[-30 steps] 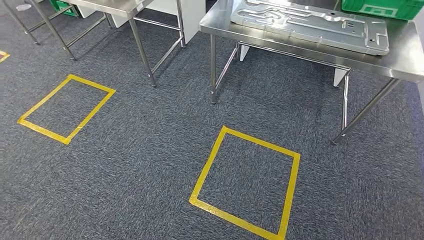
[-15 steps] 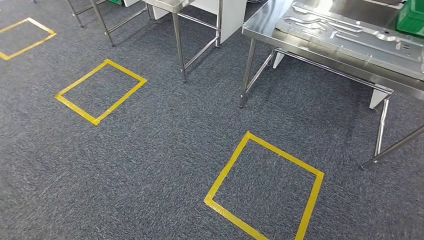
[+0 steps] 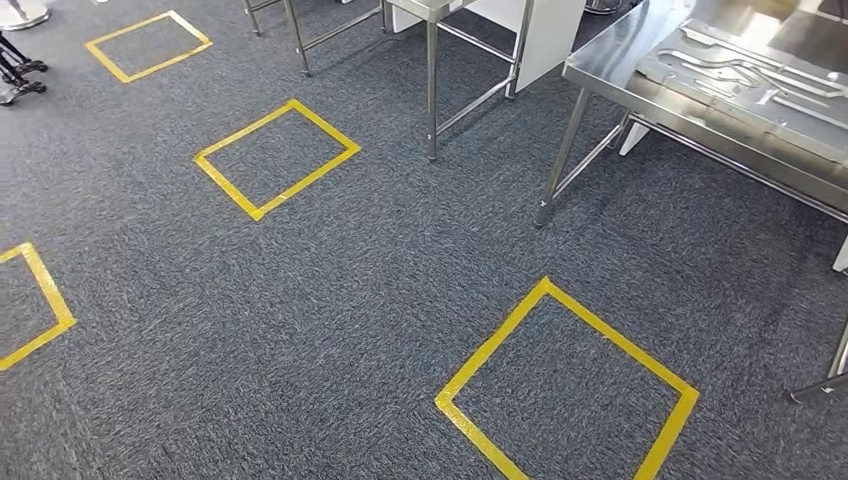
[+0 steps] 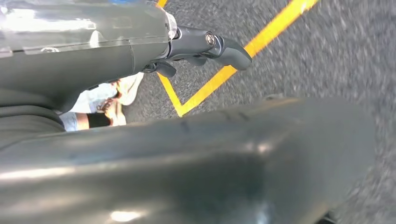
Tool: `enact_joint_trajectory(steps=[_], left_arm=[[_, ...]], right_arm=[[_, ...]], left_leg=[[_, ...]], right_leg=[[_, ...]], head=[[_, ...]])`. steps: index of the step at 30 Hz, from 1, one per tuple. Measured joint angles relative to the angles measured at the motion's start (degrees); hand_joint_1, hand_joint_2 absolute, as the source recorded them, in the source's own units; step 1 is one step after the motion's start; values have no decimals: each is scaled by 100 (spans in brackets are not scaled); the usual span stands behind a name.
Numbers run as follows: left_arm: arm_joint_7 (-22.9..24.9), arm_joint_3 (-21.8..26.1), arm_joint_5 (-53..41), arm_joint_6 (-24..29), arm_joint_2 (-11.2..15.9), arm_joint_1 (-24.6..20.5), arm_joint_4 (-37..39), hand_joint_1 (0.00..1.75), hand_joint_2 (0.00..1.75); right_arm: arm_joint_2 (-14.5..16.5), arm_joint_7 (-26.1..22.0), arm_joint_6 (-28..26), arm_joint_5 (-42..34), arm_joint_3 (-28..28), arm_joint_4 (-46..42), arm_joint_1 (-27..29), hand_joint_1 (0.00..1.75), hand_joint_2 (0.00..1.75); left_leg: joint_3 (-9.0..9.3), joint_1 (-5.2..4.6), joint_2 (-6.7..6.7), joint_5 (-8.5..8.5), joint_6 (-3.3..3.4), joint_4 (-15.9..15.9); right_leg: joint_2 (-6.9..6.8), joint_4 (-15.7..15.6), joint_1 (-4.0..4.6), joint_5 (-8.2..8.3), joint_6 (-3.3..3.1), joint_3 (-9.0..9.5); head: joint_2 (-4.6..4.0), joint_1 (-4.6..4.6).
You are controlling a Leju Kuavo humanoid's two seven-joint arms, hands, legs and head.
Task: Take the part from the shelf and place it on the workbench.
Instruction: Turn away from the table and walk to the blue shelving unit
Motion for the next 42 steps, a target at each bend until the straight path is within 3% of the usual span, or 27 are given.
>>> enact_joint_trajectory(steps=[2,4,5,7,9,10,11,12,13,15,16,18,19,20,22,24,25,26,27,28,31,33,35,37,39,41,42], left_arm=[[-23,1,30,-141,2,-18,-1,0,0],[-24,2,43,-397,2,-23,-1,0,0],[-7,2,43,-535,-1,-21,-1,0,0],[53,1,34,-753,-10,-32,-1,0,0],[141,-1,13,-860,-32,-56,-1,0,0],[191,-2,3,-867,-44,-66,-1,0,0],[240,-3,-3,-838,-56,-67,-1,0,0],[280,-4,-2,-762,-69,-64,-1,0,0],[308,-5,3,-651,-82,-63,-1,0,0],[332,-4,37,-355,-116,-68,-1,0,0],[333,-3,66,-203,-128,-76,-1,0,0],[328,-3,117,75,-140,-78,-1,0,0],[319,-2,140,181,-140,-70,-1,0,0],[307,-2,152,261,-138,-56,1,0,0],[270,1,166,350,-133,-47,4,0,0],[217,5,169,392,-132,-65,5,0,0],[190,7,169,405,-134,-72,5,0,0],[174,8,168,416,-137,-73,5,0,0],[165,8,166,428,-141,-68,5,0,0],[162,8,162,438,-145,-62,5,0,0],[173,7,128,481,-158,-76,5,0,0],[192,5,108,521,-175,-92,5,0,0],[203,4,112,555,-181,-77,6,0,0],[188,4,137,602,-174,-60,8,0,0],[135,8,164,685,-156,-66,11,0,0],[61,26,173,795,-129,-72,15,0,0],[29,43,173,858,-114,-67,16,0,0]], right_arm=[[-1,-44,318,-11,-1,-1,-9,0,0],[3,-70,606,1,-2,-1,-29,0,0],[10,-74,712,10,-2,-1,-39,0,0],[41,-77,849,25,-2,-1,-41,0,0],[82,-79,915,46,-2,2,-28,0,0],[100,-79,920,63,-2,4,-19,0,0],[112,-77,895,86,-2,8,-13,0,0],[121,-73,829,111,-2,10,-10,0,0],[126,-67,736,134,-2,12,-8,0,0],[126,-44,475,177,-2,13,-9,0,0],[122,-24,330,194,-2,13,-12,0,0],[111,15,43,224,-2,12,-23,0,0],[108,25,-58,235,-2,10,-32,0,0],[104,29,-126,246,-2,9,-37,0,0],[91,25,-180,267,-2,5,-33,0,0],[74,20,-180,286,-2,5,-11,0,0],[65,18,-173,295,-2,5,-2,0,0],[57,14,-174,301,-2,6,4,0,0],[51,8,-190,306,-2,5,4,0,0],[46,-6,-223,308,-2,5,3,0,0],[45,-84,-348,309,-6,4,-1,0,0],[40,-124,-400,309,-15,2,-7,0,0],[34,-149,-426,322,-23,-2,-27,0,0],[27,-158,-450,347,-23,-5,-41,0,0],[20,-149,-503,377,-25,-5,-33,0,0],[17,-130,-586,415,-29,-4,-14,0,0],[15,-124,-637,434,-32,-3,-7,0,0]], left_leg=[[190,-29,123,73,62,-363],[176,-46,17,77,132,-368],[179,-41,-36,92,166,-387],[187,-25,-144,130,235,-428],[167,-29,-265,151,273,-435],[158,-40,-337,155,282,-432],[154,-51,-414,157,287,-428],[157,-61,-496,158,289,-422],[166,-68,-580,158,288,-417],[176,-82,-730,155,275,-404],[165,-83,-802,157,255,-396],[125,-69,-922,174,191,-393],[107,-55,-989,188,151,-403],[95,-50,-981,183,120,-393],[-28,-65,-733,12,70,-137],[-350,-59,-397,-363,31,550],[-530,-42,-326,-526,9,930],[-644,-26,-293,-599,-11,1180],[-654,-11,-272,-562,-27,1225],[-540,2,-243,-422,-37,1032],[90,-12,25,33,1,-116],[218,-48,95,72,72,-387],[202,-52,-30,101,145,-403],[205,-41,-138,135,209,-443],[200,-42,-243,157,256,-459],[190,-59,-382,164,279,-456],[193,-65,-460,164,282,-453]], right_leg=[[-94,19,31,-36,62,30],[-181,12,36,-49,120,60],[-145,34,22,-81,154,69],[107,323,-11,-308,200,-45],[375,1045,-18,-695,211,-397],[420,1411,-14,-828,209,-587],[437,1631,-12,-852,201,-713],[450,1626,-11,-748,185,-736],[479,1402,-10,-544,160,-655],[693,636,-9,-112,94,-340],[807,342,-9,-2,70,-219],[908,124,8,15,44,-136],[853,102,17,25,33,-130],[784,74,11,40,8,-116],[631,6,-8,71,-59,-83],[467,-19,1,72,-105,-66],[380,-18,12,65,-113,-64],[297,-16,19,59,-115,-60],[219,-14,22,50,-111,-55],[145,-10,22,39,-101,-45],[-48,11,39,-19,-32,8],[-152,20,66,-45,25,31],[-229,23,60,-66,83,47],[-31,205,26,-226,137,-12],[302,828,5,-589,160,-296],[425,1533,5,-848,158,-657],[439,1659,5,-821,151,-739]], head=[[0,13],[0,23],[0,26],[0,29],[0,30],[0,30],[0,30],[0,30],[0,30],[0,28],[0,28],[0,26],[0,27],[0,26],[0,10],[0,-8],[0,-12],[0,-11],[0,-12],[0,-13],[0,-10],[0,-1],[0,4],[0,8],[0,16],[0,20],[0,21]])
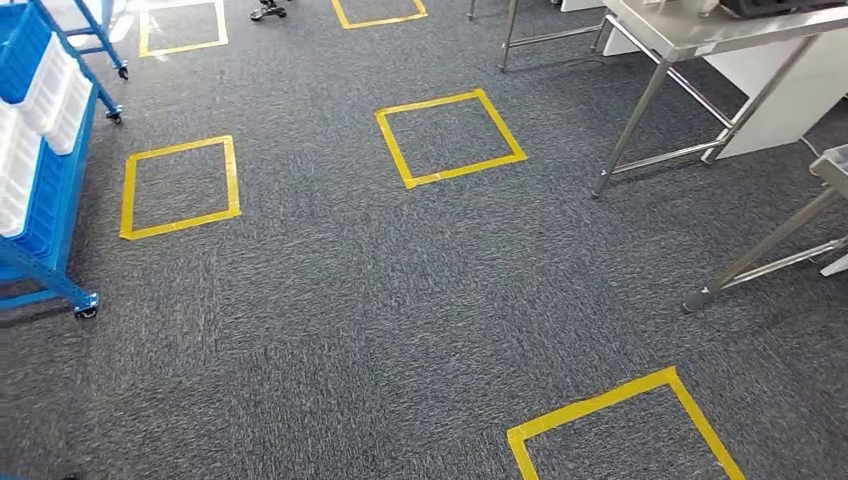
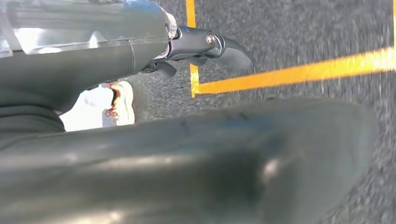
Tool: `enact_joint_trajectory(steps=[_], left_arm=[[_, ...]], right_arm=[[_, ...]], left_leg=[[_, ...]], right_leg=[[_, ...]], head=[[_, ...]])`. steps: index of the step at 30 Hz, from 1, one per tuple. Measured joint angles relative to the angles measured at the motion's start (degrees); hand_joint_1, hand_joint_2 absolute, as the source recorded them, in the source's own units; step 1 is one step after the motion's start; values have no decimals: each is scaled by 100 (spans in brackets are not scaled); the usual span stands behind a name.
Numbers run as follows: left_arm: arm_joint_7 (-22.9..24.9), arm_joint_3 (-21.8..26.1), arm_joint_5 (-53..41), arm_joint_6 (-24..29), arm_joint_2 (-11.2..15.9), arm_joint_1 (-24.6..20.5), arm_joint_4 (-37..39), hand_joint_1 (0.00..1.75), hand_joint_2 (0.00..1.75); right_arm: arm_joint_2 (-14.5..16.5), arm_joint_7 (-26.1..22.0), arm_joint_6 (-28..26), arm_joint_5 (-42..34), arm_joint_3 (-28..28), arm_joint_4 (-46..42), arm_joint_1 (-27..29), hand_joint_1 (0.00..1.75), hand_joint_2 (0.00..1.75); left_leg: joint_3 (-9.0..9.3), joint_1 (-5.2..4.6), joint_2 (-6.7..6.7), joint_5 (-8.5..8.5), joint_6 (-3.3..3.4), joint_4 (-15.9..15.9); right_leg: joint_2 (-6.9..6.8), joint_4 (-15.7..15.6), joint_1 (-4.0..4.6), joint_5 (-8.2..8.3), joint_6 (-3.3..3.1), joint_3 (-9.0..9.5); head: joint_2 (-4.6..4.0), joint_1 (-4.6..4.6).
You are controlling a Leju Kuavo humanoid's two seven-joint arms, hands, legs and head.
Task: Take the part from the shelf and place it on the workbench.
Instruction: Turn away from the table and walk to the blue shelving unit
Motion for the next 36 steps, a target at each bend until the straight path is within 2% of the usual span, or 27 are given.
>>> enact_joint_trajectory(steps=[1,2,4,6,8,9,10,12,14,15,16,17,18,20,21,23,24,26,28,29,30,31,32,33,34,35,36], left_arm=[[-28,25,0,77,12,8,2,0,0],[-49,55,0,159,22,15,3,0,0],[-85,119,0,324,35,15,5,0,0],[-120,175,1,501,43,8,8,0,0],[-137,225,1,678,51,22,17,0,0],[-141,246,1,754,56,36,23,0,0],[-135,262,-2,811,60,44,27,0,0],[-111,277,-11,878,64,35,29,0,0],[-66,278,-29,884,67,20,29,0,0],[-39,278,-44,879,70,23,29,0,0],[-11,278,-58,873,76,30,29,0,0],[16,278,-72,863,85,37,29,0,0],[34,278,-78,848,95,39,29,0,0],[53,278,-81,797,110,23,29,0,0],[55,278,-78,760,113,19,29,0,0],[46,278,-45,654,115,32,29,0,0],[31,277,-27,577,113,49,29,0,0],[-17,276,-2,397,108,59,29,0,0],[-80,276,-1,188,103,45,29,0,0],[-108,276,-2,88,103,39,29,0,0],[-128,276,-4,-11,103,43,29,0,0],[-138,276,-7,-90,103,51,29,0,0],[-143,276,-11,-155,102,57,29,0,0],[-140,276,-15,-203,100,59,29,0,0],[-131,276,-18,-229,97,53,29,0,0],[-117,276,-22,-242,94,39,29,0,0],[-103,275,-30,-248,92,27,29,0,0]], right_arm=[[-2,-1,-60,19,-4,0,5,0,0],[-3,-11,-120,37,-7,-1,6,0,0],[-3,-44,-235,67,-15,-1,10,0,0],[-1,-63,-353,92,-31,1,3,0,0],[8,-62,-484,109,-40,-1,-15,0,0],[16,-58,-543,115,-42,-2,-22,0,0],[24,-49,-587,118,-43,-3,-22,0,0],[35,-10,-628,120,-47,-3,-13,0,0],[39,38,-605,109,-63,-2,-6,0,0],[42,53,-588,102,-73,-2,-8,0,0],[49,59,-569,98,-84,-2,-13,0,0],[57,58,-547,95,-92,-2,-19,0,0],[64,55,-525,96,-97,-2,-22,0,0],[74,42,-469,103,-104,-2,-27,0,0],[75,33,-431,113,-108,-2,-33,0,0],[75,23,-334,144,-115,-3,-52,0,0],[72,25,-289,167,-116,-4,-62,0,0],[66,38,-227,207,-116,-6,-61,0,0],[60,56,-193,226,-117,-3,-42,0,0],[57,65,-185,229,-121,-2,-32,0,0],[55,70,-182,227,-126,-1,-23,0,0],[53,78,-180,222,-131,0,-16,0,0],[52,87,-176,216,-136,1,-12,0,0],[51,96,-173,209,-139,1,-10,0,0],[51,103,-165,204,-143,1,-7,0,0],[50,107,-153,200,-148,2,-5,0,0],[50,103,-140,197,-153,2,-9,0,0]], left_leg=[[8,-3,-83,-1,-1,5],[18,-4,-165,-3,-5,13],[12,-7,-313,-15,-34,45],[-32,0,-441,-10,-97,66],[-71,17,-557,14,-176,56],[-93,16,-489,-5,-206,84],[-150,10,-341,-80,-230,196],[-420,7,37,-400,-263,763],[-767,33,160,-701,-296,1481],[-844,44,176,-722,-310,1648],[-808,51,193,-637,-318,1597],[-653,53,233,-465,-318,1320],[-424,51,336,-276,-307,908],[-59,11,560,-63,-249,241],[8,-8,618,-43,-216,103],[-3,-26,523,-35,-148,64],[0,-20,468,-19,-115,42],[13,-2,357,21,-39,-3],[-7,1,235,43,4,-13],[-17,-5,162,48,12,-11],[-21,-11,85,51,14,-8],[-19,-13,4,52,13,-1],[-13,-12,-77,52,7,10],[-9,-9,-155,47,-4,25],[-17,-15,-225,42,-24,47],[-34,-19,-290,40,-53,68],[-58,-20,-349,42,-87,83]], right_leg=[[16,-98,0,146,-13,22],[63,-398,-4,375,-31,138],[354,-1148,-22,749,-77,442],[559,-1485,-23,837,-106,571],[462,-1517,-15,844,-143,584],[390,-1546,-18,859,-175,600],[307,-1577,-21,873,-218,616],[124,-1614,-2,882,-283,640],[-64,-1612,27,868,-311,644],[-153,-1610,35,861,-314,647],[-234,-1609,38,852,-311,655],[-309,-1607,39,839,-302,670],[-377,-1604,40,823,-287,690],[-492,-1589,65,784,-236,722],[-543,-1584,79,770,-211,734],[-643,-1589,87,757,-159,760],[-624,-1567,74,724,-129,772],[-386,-1289,45,500,-82,679],[-95,-592,30,115,-66,359],[-35,-235,27,-22,-63,181],[-10,-20,27,-54,-62,65],[5,-18,26,38,-66,47],[28,-230,24,230,-76,130],[95,-604,17,472,-88,288],[224,-977,10,647,-103,445],[333,-1260,2,760,-117,557],[416,-1421,2,801,-129,615]], head=[[0,0],[0,1],[0,-1],[0,-3],[0,-3],[0,-5],[0,-11],[0,-25],[0,-30],[0,-30],[0,-31],[0,-31],[0,-31],[0,-26],[-1,-24],[-1,-17],[-1,-17],[0,-9],[0,-1],[0,-1],[0,-1],[0,-1],[0,-1],[0,1],[0,1],[0,-2],[0,-3]])
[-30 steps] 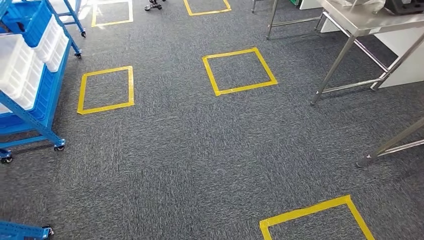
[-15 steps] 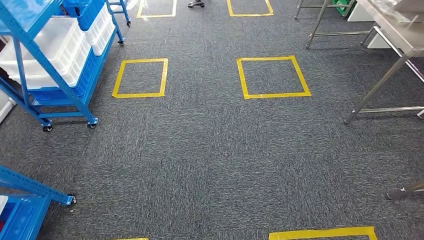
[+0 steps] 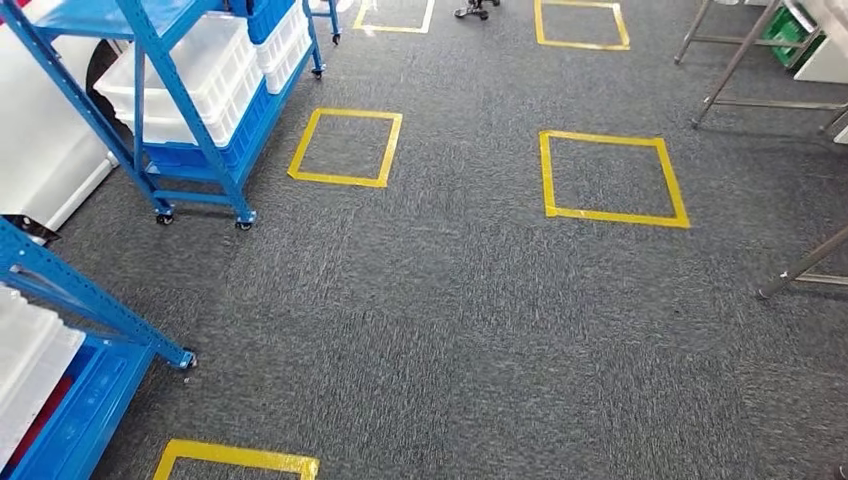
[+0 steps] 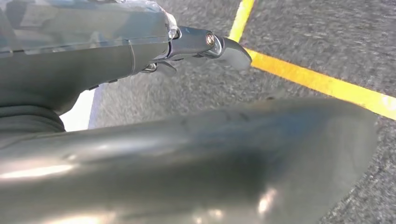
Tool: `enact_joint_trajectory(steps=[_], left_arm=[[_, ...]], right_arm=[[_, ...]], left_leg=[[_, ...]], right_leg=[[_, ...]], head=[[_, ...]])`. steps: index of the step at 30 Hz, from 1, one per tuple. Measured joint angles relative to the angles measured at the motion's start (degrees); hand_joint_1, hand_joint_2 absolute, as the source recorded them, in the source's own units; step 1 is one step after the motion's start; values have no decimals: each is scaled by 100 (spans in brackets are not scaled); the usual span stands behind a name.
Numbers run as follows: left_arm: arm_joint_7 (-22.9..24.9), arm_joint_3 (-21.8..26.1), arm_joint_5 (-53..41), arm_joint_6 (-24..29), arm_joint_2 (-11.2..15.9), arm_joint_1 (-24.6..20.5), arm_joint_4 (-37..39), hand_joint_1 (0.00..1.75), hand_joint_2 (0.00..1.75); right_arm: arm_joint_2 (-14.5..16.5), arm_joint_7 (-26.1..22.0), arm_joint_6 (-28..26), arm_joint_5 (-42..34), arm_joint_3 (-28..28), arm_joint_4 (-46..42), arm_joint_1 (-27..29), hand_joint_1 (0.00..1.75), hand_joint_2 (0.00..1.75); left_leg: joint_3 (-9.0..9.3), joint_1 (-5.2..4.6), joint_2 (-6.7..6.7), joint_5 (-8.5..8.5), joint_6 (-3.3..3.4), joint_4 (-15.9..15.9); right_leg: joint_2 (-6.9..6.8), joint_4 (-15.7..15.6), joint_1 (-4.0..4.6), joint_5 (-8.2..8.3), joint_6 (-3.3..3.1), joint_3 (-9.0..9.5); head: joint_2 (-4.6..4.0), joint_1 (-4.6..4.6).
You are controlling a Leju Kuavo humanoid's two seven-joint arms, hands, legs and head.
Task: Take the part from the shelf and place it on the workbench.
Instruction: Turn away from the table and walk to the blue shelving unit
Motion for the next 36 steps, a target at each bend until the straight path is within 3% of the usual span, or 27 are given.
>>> enact_joint_trajectory(steps=[1,3,5,7,9,10,11,12,14,15,16,18,20,22,24,25,26,27,29,31,33,34,36], left_arm=[[11,-1,-9,-2,-1,-6,0,0,0],[23,-2,-27,-2,0,5,0,0,0],[45,-3,-32,-3,-3,13,0,0,0],[65,-5,-34,-5,-15,0,0,0,0],[72,-6,-34,-6,-33,-6,-1,0,0],[74,-6,-33,-6,-40,0,-1,0,0],[75,-6,-32,-6,-44,6,-1,0,0],[74,-6,-26,-6,-46,10,0,0,0],[68,-6,-3,-6,-46,-2,0,0,0],[63,-6,10,-6,-48,-11,0,0,0],[57,-6,20,-7,-49,-14,0,0,0],[39,-6,27,-8,-51,10,0,0,0],[8,-5,30,-8,-61,34,0,0,0],[-31,-2,30,-8,-70,27,0,0,0],[-61,6,30,-8,-69,21,0,0,0],[-74,11,30,-8,-69,31,0,0,0],[-84,15,30,-9,-69,44,0,0,0],[-93,17,30,-9,-70,56,0,0,0],[-104,18,28,-13,-72,59,0,0,0],[-107,19,27,-18,-71,56,0,0,0],[-107,19,26,-29,-69,75,0,0,0],[-105,18,25,-40,-67,86,0,0,0],[-101,18,25,-64,-66,91,-1,0,0]], right_arm=[[-1,-8,16,-1,-4,0,-8,0,0],[0,-39,44,-2,-9,-2,-27,0,0],[0,-66,61,-1,-13,-3,-24,0,0],[-7,-73,62,1,-19,-3,-1,0,0],[-20,-70,61,8,-25,-3,20,0,0],[-26,-69,61,13,-26,-3,23,0,0],[-29,-68,61,18,-26,-3,20,0,0],[-30,-69,61,27,-26,-3,17,0,0],[-33,-75,61,55,-26,-3,17,0,0],[-36,-86,62,70,-26,-3,16,0,0],[-40,-107,63,82,-26,-3,12,0,0],[-46,-167,65,97,-26,-9,-6,0,0],[-59,-232,67,109,-26,-16,-10,0,0],[-74,-268,69,114,-27,-16,10,0,0],[-83,-274,70,115,-28,-14,38,0,0],[-89,-274,70,115,-30,-14,51,0,0],[-93,-274,70,116,-30,-13,57,0,0],[-97,-274,70,116,-31,-13,61,0,0],[-104,-273,70,114,-33,-11,68,0,0],[-105,-271,69,108,-36,-7,65,0,0],[-104,-270,68,100,-38,-5,50,0,0],[-103,-271,68,98,-38,-5,45,0,0],[-102,-273,67,98,-38,-5,58,0,0]], left_leg=[[-23,1,-58,12,-39,2],[-60,20,-138,28,-110,-1],[-175,15,63,-121,-158,226],[-484,18,383,-489,-189,900],[-788,44,503,-749,-217,1567],[-813,53,527,-731,-225,1645],[-720,59,555,-609,-224,1488],[-520,60,620,-420,-212,1130],[-95,24,865,-142,-159,346],[24,-1,950,-87,-127,111],[58,-27,981,-89,-99,20],[51,-32,867,-64,-36,-23],[77,-3,753,-21,37,-86],[85,10,630,9,85,-118],[72,4,476,15,100,-113],[72,4,393,15,99,-108],[78,8,310,15,93,-101],[86,15,229,11,79,-89],[75,21,83,-11,28,-37],[33,20,-31,-20,-45,6],[-3,35,-133,1,-126,-4],[-22,40,-93,-15,-159,16],[-175,39,184,-229,-207,334]], right_leg=[[25,-37,10,-16,-17,6],[-98,-71,9,14,-78,9],[-235,-121,-2,48,-159,24],[-394,-140,22,51,-209,29],[-565,-137,51,39,-229,29],[-643,-135,59,32,-231,32],[-713,-133,64,23,-229,40],[-780,-132,67,10,-221,57],[-903,-126,85,-27,-182,91],[-960,-123,97,-43,-156,106],[-1016,-122,106,-54,-132,115],[-1106,-129,104,-72,-81,142],[-907,20,81,-211,-28,107],[-564,597,53,-554,1,-152],[-431,1309,35,-832,13,-516],[-414,1460,29,-819,18,-611],[-402,1391,20,-687,20,-602],[-365,1099,6,-461,22,-488],[-137,357,-30,-72,26,-187],[16,16,-35,43,11,-58],[-72,-1,-14,56,-46,-59],[-133,-22,-10,71,-86,-52],[-281,-67,-12,94,-168,-42]], head=[[0,-2],[0,-3],[0,-15],[0,-30],[0,-34],[0,-35],[0,-35],[0,-35],[0,-33],[0,-29],[0,-26],[0,-20],[0,-15],[0,-7],[0,-5],[0,-5],[0,-5],[0,-5],[0,-5],[0,-8],[0,-10],[0,-11],[0,-26]])
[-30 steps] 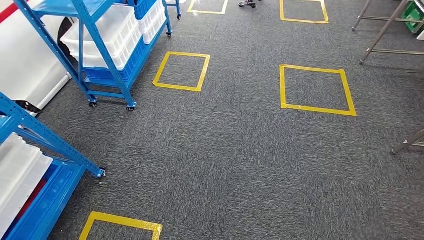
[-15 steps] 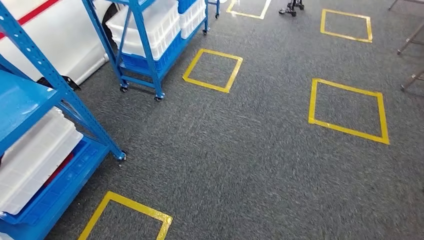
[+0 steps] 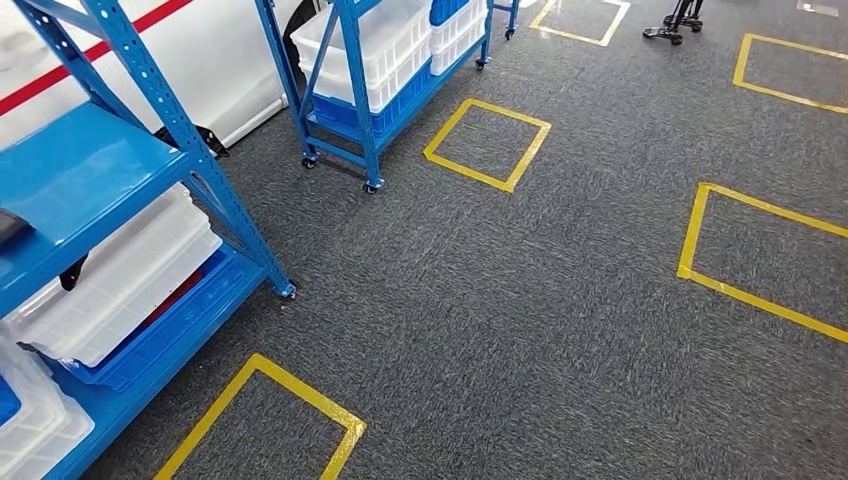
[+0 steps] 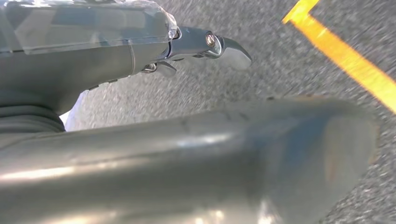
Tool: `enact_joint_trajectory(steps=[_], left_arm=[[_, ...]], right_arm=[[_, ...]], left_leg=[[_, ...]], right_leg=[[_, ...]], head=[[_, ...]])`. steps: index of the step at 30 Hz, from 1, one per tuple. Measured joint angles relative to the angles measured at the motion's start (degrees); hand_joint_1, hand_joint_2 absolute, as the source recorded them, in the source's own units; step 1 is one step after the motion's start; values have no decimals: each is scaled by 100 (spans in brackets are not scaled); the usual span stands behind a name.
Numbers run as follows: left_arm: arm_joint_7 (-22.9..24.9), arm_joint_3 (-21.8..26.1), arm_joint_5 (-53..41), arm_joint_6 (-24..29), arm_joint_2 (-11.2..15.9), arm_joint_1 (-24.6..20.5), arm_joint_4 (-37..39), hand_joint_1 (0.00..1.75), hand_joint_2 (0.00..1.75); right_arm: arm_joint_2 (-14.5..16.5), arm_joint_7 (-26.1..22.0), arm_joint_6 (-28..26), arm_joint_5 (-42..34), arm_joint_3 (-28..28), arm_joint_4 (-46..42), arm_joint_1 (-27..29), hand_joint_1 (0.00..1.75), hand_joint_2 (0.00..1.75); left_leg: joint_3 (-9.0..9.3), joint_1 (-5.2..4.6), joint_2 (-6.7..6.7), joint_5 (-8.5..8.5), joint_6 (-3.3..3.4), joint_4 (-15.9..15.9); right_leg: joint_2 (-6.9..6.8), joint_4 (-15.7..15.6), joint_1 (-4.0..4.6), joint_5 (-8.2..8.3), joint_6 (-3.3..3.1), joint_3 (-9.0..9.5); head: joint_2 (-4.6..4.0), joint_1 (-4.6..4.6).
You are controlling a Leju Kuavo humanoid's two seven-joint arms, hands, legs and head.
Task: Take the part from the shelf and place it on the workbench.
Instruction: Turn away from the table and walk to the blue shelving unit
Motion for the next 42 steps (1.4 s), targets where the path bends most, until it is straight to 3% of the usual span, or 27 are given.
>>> enact_joint_trajectory(steps=[1,3,4,5,7,8,9,11,13,15,17,19,20,21,22,24,26,28,30,32,34,35,36,37,39,41,42], left_arm=[[2,0,1,-9,-2,-7,-1,0,0],[7,0,2,-19,-4,-17,-1,0,0],[11,0,2,-21,-4,-12,-1,0,0],[21,0,2,-22,-3,-3,-1,0,0],[54,0,1,-21,2,5,1,0,0],[75,0,-1,-21,5,-3,1,0,0],[92,0,-1,-21,8,-17,1,0,0],[122,0,-2,-21,14,-35,0,0,0],[150,0,-2,-21,18,-24,0,0,87],[170,1,1,-21,17,-22,-1,0,175],[179,3,4,-21,14,-46,-1,0,175],[174,9,4,-20,14,-53,1,0,175],[170,14,4,-21,12,-43,1,0,175],[167,21,4,-21,7,-34,0,0,175],[165,31,4,-22,1,-29,-1,0,175],[156,54,5,-22,-9,-39,-1,0,175],[146,83,6,-22,-9,-50,-1,0,175],[143,105,5,-22,-8,-36,-1,0,175],[143,113,4,-21,-5,-24,0,0,175],[144,115,4,-20,-4,-43,-1,0,175],[145,117,4,-20,-5,-58,-1,0,175],[145,117,4,-20,-5,-54,-1,0,175],[145,118,4,-19,-5,-46,-1,0,175],[145,118,4,-18,-4,-38,-1,0,175],[145,118,4,-14,-2,-41,-1,0,175],[140,120,4,-14,1,-56,-1,0,175],[137,121,4,-14,2,-53,-1,0,175]], right_arm=[[-1,-1,-1,1,-1,0,13,0,0],[-4,3,-4,3,-2,0,38,0,0],[-5,9,-5,3,-2,0,43,0,0],[-6,21,-7,4,-2,0,41,0,0],[-6,66,-11,8,-2,0,27,0,0],[-5,93,-15,9,-2,0,20,0,0],[-5,117,-19,10,-4,0,13,0,0],[-4,143,-26,11,-12,0,-11,0,0],[-4,150,-28,16,-23,-2,-48,0,0],[-5,153,-26,29,-29,-3,-62,0,0],[-5,153,-23,50,-33,-3,-49,0,0],[-8,154,-20,76,-37,-2,-30,0,0],[-11,154,-19,89,-37,-2,-24,0,0],[-16,154,-17,101,-37,-3,-24,0,0],[-23,154,-16,110,-37,-3,-25,0,0],[-33,155,-15,122,-38,-2,-22,0,0],[-37,161,-15,127,-40,-1,-32,0,0],[-38,172,-13,135,-41,-3,-56,0,0],[-37,185,-7,140,-41,-4,-66,0,0],[-37,203,-4,143,-41,-4,-58,0,0],[-40,215,-5,145,-41,-3,-44,0,0],[-41,216,-5,145,-42,-3,-42,0,0],[-41,214,-5,145,-43,-4,-45,0,0],[-41,212,-4,145,-43,-4,-50,0,0],[-41,209,-4,151,-42,-4,-55,0,0],[-41,207,-4,163,-43,-4,-60,0,0],[-41,207,-4,169,-44,-4,-69,0,0]], left_leg=[[-146,2,177,-190,-16,330],[-489,18,322,-528,-48,1079],[-580,25,339,-581,-57,1290],[-559,27,354,-518,-58,1273],[-192,20,466,-157,-28,606],[29,-5,592,-6,3,183],[186,-31,686,90,45,-128],[259,-84,745,106,114,-333],[268,-75,622,144,174,-378],[312,-39,508,202,242,-455],[316,-24,381,239,289,-485],[303,-27,229,245,300,-479],[306,-25,147,244,297,-474],[313,-19,66,240,287,-463],[321,-10,-14,230,270,-445],[294,1,-166,195,208,-379],[239,9,-290,177,129,-335],[203,27,-404,188,49,-346],[118,21,-228,81,-5,-192],[-163,14,143,-247,-35,398],[-515,28,314,-535,-59,1113],[-590,33,343,-546,-64,1268],[-545,34,363,-440,-62,1187],[-383,31,398,-248,-50,881],[33,-6,617,90,11,80],[219,-59,761,180,89,-301],[211,-80,725,172,119,-317]], right_leg=[[-80,-7,15,0,-29,1],[-249,-5,48,-12,-60,-3],[-325,-4,59,-17,-65,-2],[-399,-3,67,-23,-67,2],[-533,-3,75,-41,-56,27],[-598,0,87,-56,-40,43],[-658,2,95,-69,-18,57],[-764,1,102,-88,34,77],[-822,-6,87,-105,92,113],[-583,168,67,-255,145,65],[-241,791,44,-614,174,-227],[-137,1450,28,-854,195,-569],[-127,1530,20,-801,206,-631],[-111,1386,7,-631,214,-586],[-62,1061,-11,-391,220,-457],[206,369,-50,-40,227,-176],[366,106,-48,15,212,-82],[252,75,-40,20,153,-71],[105,19,-55,42,71,-42],[-66,-8,-38,43,13,-26],[-249,-5,-4,25,-14,-21],[-333,-4,6,14,-19,-14],[-407,-3,11,2,-18,-1],[-475,-3,13,-13,-10,20],[-599,1,29,-52,25,71],[-712,5,49,-83,74,102],[-769,0,54,-92,103,117]], head=[[0,-8],[0,-14],[0,-14],[0,-14],[0,-14],[0,-14],[0,-12],[0,-10],[0,-11],[0,-5],[0,5],[0,8],[0,8],[0,8],[0,9],[0,8],[0,8],[0,9],[0,-3],[0,-25],[0,-34],[0,-34],[0,-35],[0,-35],[0,-35],[0,-31],[0,-29]])
